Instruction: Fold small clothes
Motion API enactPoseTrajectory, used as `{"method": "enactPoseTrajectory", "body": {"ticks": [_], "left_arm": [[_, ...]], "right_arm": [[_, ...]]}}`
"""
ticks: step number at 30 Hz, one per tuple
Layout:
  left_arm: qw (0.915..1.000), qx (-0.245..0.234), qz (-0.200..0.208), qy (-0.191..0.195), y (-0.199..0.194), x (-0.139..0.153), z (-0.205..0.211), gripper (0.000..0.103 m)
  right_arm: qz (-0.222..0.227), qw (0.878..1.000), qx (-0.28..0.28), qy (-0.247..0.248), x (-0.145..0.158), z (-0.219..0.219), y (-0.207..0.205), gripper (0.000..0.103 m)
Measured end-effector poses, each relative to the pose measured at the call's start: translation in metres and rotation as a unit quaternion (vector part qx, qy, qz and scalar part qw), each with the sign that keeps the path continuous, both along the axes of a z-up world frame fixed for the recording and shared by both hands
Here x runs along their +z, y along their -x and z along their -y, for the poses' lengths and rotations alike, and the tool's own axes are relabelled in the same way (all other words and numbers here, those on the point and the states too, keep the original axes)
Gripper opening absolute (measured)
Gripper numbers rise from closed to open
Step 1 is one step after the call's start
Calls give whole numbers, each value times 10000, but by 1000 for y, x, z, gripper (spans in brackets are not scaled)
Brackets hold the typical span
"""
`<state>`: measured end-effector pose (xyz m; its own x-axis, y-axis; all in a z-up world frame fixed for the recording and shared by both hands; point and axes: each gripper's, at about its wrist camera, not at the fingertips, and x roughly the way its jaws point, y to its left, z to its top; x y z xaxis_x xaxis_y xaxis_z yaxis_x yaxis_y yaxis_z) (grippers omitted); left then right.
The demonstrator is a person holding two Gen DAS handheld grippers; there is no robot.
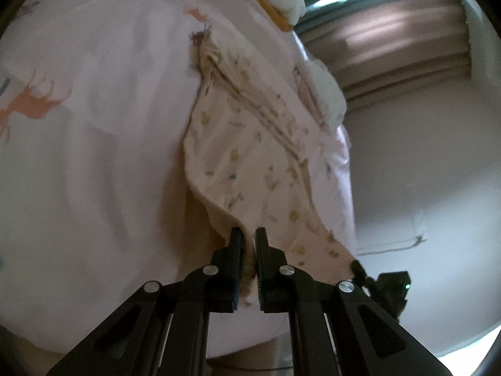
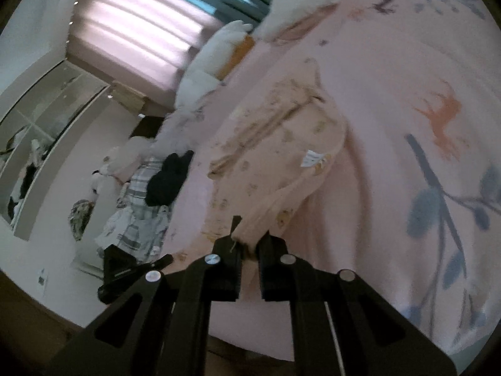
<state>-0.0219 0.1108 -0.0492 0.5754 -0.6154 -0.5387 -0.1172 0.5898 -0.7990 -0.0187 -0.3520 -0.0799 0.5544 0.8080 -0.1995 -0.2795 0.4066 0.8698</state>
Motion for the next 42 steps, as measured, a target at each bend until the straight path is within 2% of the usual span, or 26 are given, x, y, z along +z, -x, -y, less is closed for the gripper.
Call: {"method": "enactPoseTrajectory", "body": {"ticks": [5, 8, 9, 11, 14, 17, 18, 20, 22, 25, 28, 33, 35, 38, 40, 42], "left_arm": [[9989, 399, 230, 22, -11, 19, -12, 7], [9971, 563, 415, 300, -25, 29, -22, 7], [9969, 579, 460, 258, -29, 33, -23, 7], [9976, 510, 468, -55, -33, 38, -21, 7], [9983, 476, 160, -306, -25, 22, -21, 7], [9978, 426, -230, -449, -12, -9, -23, 7], [9971, 442, -476, -404, -9, -22, -24, 7], [9945, 524, -903, -66, -2, -48, -29, 9], [9921, 585, -1076, 258, 4, -65, -31, 23], [9910, 609, -991, 666, 15, -74, -31, 33], [9918, 359, -897, 835, 20, -71, -25, 47], [9959, -358, -738, 390, 22, -62, 4, 48], [9969, -336, -682, 183, 25, -60, 10, 45], [9968, -233, -754, 117, 25, -61, 10, 31], [9964, -158, -828, -30, 23, -64, 9, 17], [9963, -120, -845, -140, 22, -65, 8, 13]], "right_arm": [[142, 9999, -38, -53, 16, 2, -15, 8], [161, 9997, -109, -123, 26, 2, -27, 8], [194, 9997, -102, -143, 30, 2, -30, 7], [140, 9997, -119, 171, 34, -4, -36, 8], [-22, 9975, 22, 701, 29, -16, -35, 11], [-113, 9957, 27, 920, 11, -20, -26, 11], [-210, 9955, 3, 926, 4, -19, -25, 11], [-478, 9959, 5, 767, -12, -15, -25, 11], [-626, 9955, -37, 710, -22, -12, -22, 11], [-644, 9946, -20, 809, -24, -11, -17, 11], [-688, 9931, -33, 946, -24, -13, -14, 11], [-800, 9913, -26, 1042, -33, -20, -9, 11], [-910, 9902, -25, 1060, -40, -27, -8, 11], [-1079, 9881, 46, 1095, -51, -33, -6, 11], [-1118, 9878, 47, 1084, -56, -34, -5, 10], [-1132, 9883, 31, 1026, -57, -32, -4, 10]]}}
